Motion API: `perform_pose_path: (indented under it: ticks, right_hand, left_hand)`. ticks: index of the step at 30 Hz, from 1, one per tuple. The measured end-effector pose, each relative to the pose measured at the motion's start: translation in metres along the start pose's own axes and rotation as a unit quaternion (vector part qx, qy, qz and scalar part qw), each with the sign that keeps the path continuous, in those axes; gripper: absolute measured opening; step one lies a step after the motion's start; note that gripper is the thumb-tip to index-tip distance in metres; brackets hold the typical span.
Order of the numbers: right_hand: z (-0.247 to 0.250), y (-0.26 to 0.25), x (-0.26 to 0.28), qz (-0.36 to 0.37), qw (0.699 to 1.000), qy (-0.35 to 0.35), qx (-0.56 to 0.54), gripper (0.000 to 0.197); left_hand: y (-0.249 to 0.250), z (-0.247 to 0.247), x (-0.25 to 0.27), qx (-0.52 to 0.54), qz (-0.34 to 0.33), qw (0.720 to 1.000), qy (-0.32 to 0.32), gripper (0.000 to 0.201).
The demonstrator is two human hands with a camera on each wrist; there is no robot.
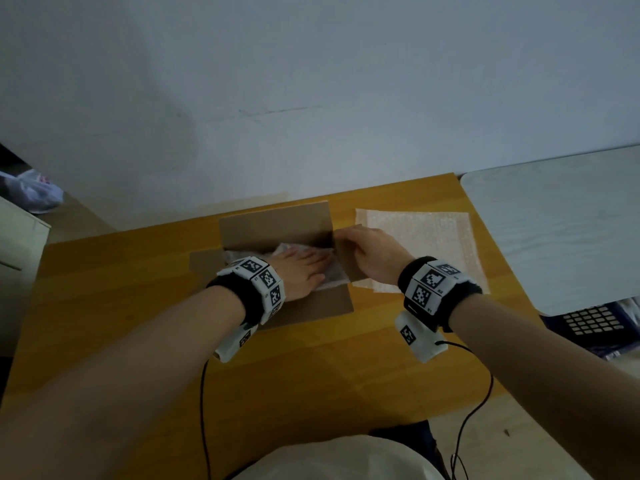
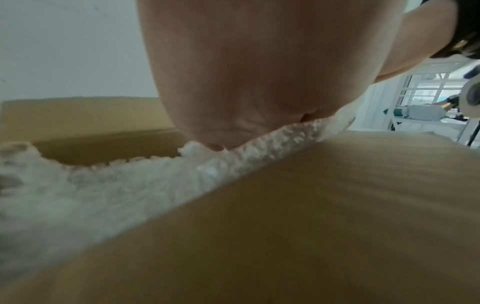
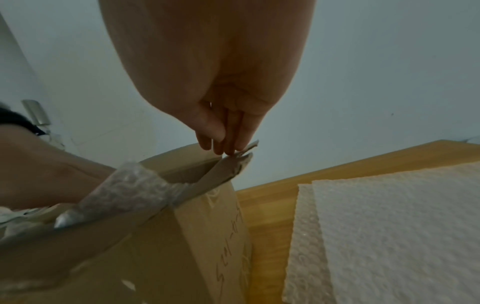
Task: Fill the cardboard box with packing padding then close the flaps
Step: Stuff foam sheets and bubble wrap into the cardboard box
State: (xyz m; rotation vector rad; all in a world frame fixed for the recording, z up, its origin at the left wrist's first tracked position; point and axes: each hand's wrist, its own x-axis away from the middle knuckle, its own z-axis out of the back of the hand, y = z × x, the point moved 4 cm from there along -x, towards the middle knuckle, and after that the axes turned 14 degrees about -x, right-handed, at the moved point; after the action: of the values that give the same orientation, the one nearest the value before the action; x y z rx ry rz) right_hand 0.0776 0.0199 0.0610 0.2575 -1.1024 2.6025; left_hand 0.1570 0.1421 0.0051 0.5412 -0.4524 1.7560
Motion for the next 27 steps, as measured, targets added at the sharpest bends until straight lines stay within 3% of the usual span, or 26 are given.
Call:
perform_pose_path:
  ticks: [7, 11, 15, 17, 21, 24, 27]
  right_hand:
    - [-0.011, 0.005, 0.006, 0.003, 0.995, -0.096, 0.039, 0.052]
    - [-0.015, 0.007, 0.007, 0.004, 0.992, -0.113, 0.050, 0.051]
    - [-0.015, 0.006, 0.006, -0.002, 0.994, -0.106, 0.038, 0.050]
    - [-0.015, 0.006, 0.008, -0.005, 0.994, -0.108, 0.034, 0.049]
    - [-0.011, 0.001, 0.012, 0.001, 0.992, -0.113, 0.051, 0.049]
    - [-0.010, 0.000, 0.012, -0.003, 0.993, -0.111, 0.048, 0.051]
    - [-0.013, 0.003, 0.009, -0.009, 0.993, -0.109, 0.038, 0.051]
  left_hand:
    - [0.004, 0.003, -0.009, -0.003, -0.005, 1.000, -0.022, 0.051]
    - [0.004, 0.015, 0.015, 0.073, -0.009, 0.995, 0.060, 0.054]
    - [0.017, 0.015, 0.049, -0.019, -0.071, 0.991, 0.108, 0.054]
    - [0.022, 0.014, 0.059, -0.109, -0.126, 0.971, 0.171, 0.053]
    - [0.023, 0.001, 0.059, -0.218, -0.202, 0.935, 0.192, 0.053]
    - [0.023, 0.003, 0.057, -0.228, -0.200, 0.932, 0.196, 0.054]
    - [0.016, 0.006, 0.050, -0.234, -0.136, 0.950, 0.155, 0.062]
